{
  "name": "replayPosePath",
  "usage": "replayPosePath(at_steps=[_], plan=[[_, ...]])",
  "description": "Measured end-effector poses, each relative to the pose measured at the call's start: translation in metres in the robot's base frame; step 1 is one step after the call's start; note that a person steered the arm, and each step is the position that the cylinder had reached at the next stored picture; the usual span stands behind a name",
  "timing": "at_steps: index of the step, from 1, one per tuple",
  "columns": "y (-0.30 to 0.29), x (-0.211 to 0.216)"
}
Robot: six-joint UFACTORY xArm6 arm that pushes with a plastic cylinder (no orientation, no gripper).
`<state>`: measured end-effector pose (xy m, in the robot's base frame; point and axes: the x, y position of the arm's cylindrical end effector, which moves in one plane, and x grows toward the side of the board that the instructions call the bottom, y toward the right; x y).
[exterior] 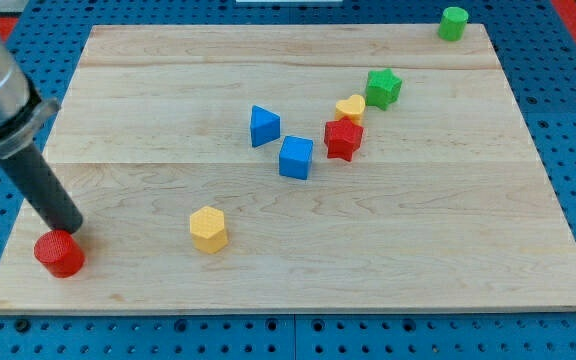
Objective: Slide the red circle to the bottom left
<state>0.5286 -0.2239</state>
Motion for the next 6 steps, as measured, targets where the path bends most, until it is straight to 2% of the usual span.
replayPosePath(at_steps=[1,2,4,6], plan=[[0.042,0.008],[0.039,0.015],[-0.001,0.017],[-0.019,0.041]])
